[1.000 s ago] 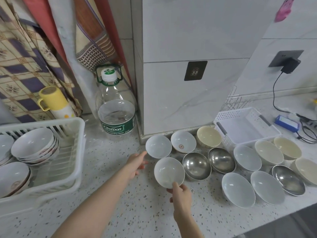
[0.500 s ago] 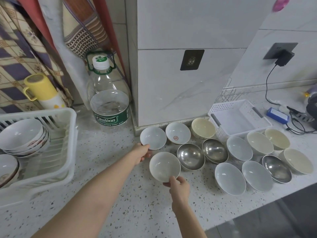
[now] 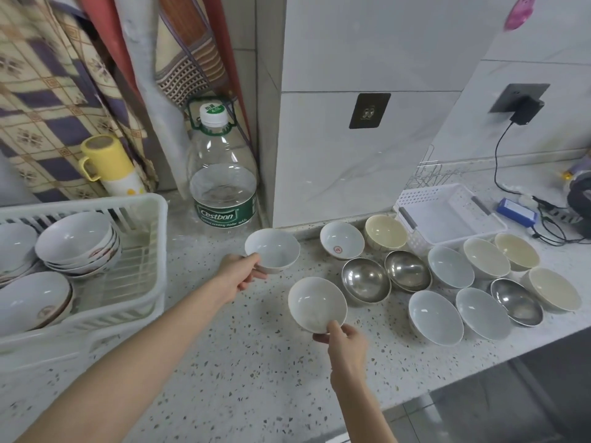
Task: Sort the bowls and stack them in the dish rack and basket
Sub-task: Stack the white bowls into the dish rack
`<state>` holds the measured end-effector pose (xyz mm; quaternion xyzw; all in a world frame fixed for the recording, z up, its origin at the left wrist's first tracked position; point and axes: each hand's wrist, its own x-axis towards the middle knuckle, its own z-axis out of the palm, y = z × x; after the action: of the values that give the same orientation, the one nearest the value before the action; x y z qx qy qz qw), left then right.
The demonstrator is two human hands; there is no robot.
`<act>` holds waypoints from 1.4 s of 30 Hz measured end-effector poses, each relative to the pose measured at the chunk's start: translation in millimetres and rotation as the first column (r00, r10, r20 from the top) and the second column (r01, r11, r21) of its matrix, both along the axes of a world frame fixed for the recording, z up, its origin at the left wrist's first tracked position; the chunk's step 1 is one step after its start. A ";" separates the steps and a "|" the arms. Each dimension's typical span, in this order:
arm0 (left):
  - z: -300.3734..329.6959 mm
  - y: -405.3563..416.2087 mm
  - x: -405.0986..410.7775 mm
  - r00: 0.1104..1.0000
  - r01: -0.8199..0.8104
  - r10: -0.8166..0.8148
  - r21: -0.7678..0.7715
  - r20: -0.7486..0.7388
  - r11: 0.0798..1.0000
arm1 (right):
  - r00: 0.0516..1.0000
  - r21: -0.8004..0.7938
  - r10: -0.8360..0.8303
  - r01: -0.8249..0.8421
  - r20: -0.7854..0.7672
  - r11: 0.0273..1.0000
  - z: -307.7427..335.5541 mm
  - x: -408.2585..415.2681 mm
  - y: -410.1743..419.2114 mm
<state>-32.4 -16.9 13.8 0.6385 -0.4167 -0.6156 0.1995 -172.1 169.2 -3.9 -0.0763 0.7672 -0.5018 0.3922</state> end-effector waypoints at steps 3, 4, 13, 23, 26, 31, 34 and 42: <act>25.8 7.7 30.6 0.998 0.029 -0.031 -0.057 -0.050 0.998 | 1.000 -0.023 0.003 -0.003 -0.005 1.000 7.7 16.0 -6.7; 34.4 10.6 41.5 0.997 0.025 -0.030 -0.075 -0.070 0.997 | 1.000 -0.034 0.007 -0.007 -0.003 0.999 11.4 22.2 -9.6; 88.2 32.1 167.5 0.976 -0.118 0.091 -0.131 -0.197 0.984 | 0.993 -0.121 0.115 -0.112 0.022 0.986 46.3 97.4 -32.2; 84.3 41.1 301.0 0.898 -0.365 0.294 -0.178 -0.327 0.914 | 0.942 -0.181 0.329 -0.335 -0.065 0.925 74.0 180.7 -52.1; 76.3 44.3 331.7 0.856 -0.452 0.369 -0.175 -0.362 0.875 | 0.902 -0.197 0.391 -0.423 -0.181 0.885 80.4 203.3 -66.5; 61.3 44.7 381.1 0.866 -0.466 0.372 -0.269 -0.335 0.843 | 0.796 -0.158 0.533 -0.588 -0.287 0.793 84.5 249.3 -91.7; 55.8 42.8 402.8 0.847 -0.506 0.405 -0.286 -0.344 0.814 | 0.722 -0.094 0.616 -0.670 -0.313 0.737 84.0 274.9 -106.0; 44.1 34.4 435.6 0.860 -0.510 0.459 -0.392 -0.222 0.766 | 0.550 0.040 0.706 -0.776 -0.446 0.629 78.2 327.5 -138.1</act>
<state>403.3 17.5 57.9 0.6267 -0.3529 -0.4685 0.5130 155.3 31.1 74.3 -0.5312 0.6839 -0.3199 0.3845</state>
